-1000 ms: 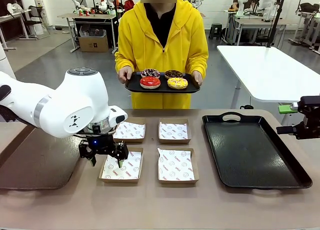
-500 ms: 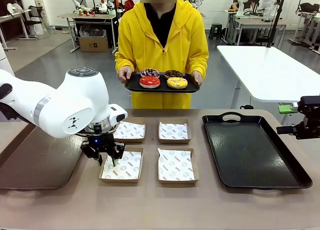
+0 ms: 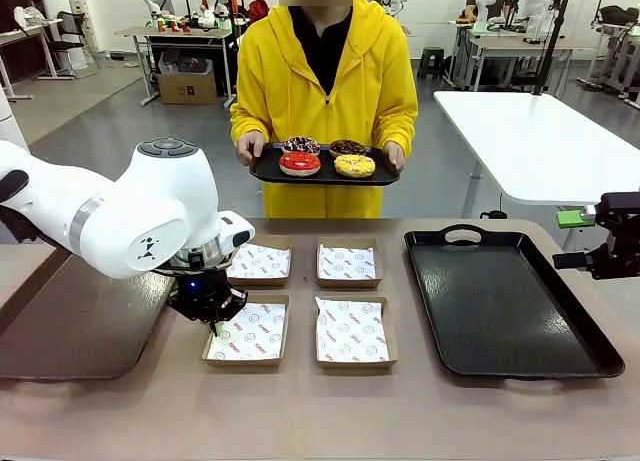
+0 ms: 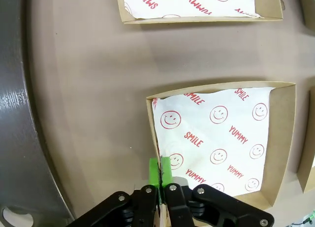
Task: Individually package the donuts and arrange them on the tray.
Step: Pick up one Paper togo box.
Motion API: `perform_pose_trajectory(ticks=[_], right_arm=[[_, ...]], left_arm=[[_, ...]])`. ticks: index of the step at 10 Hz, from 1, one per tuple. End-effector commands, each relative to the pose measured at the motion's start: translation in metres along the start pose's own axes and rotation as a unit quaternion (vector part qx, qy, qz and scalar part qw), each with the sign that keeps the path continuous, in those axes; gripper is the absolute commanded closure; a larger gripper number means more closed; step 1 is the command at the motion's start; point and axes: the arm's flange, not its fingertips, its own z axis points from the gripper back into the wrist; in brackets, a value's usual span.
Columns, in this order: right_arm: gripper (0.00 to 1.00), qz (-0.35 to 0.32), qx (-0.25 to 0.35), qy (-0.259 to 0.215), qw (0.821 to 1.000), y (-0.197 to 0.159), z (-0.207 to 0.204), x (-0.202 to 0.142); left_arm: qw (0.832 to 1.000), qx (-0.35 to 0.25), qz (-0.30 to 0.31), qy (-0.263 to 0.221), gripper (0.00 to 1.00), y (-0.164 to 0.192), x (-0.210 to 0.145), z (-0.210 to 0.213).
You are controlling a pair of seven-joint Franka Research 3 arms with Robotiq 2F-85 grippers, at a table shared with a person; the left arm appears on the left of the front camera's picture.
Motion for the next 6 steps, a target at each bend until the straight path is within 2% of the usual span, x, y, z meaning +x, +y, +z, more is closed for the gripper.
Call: perform_pose_trajectory(ticks=[1, 4, 6], right_arm=[[0.00, 0.003, 0.009, -0.005, 1.000, -0.001, -0.001, 0.001], [0.00, 0.003, 0.009, -0.005, 1.000, -0.001, -0.001, 0.001], [0.00, 0.003, 0.009, -0.005, 1.000, -0.001, -0.001, 0.001]], left_arm=[[1.000, 0.009, 0.015, -0.013, 1.00, -0.005, 0.004, -0.006], [1.000, 0.010, 0.014, 0.000, 1.00, -0.004, 0.004, -0.003], [1.000, 0.003, -0.009, 0.022, 1.00, -0.002, 0.003, 0.023]])
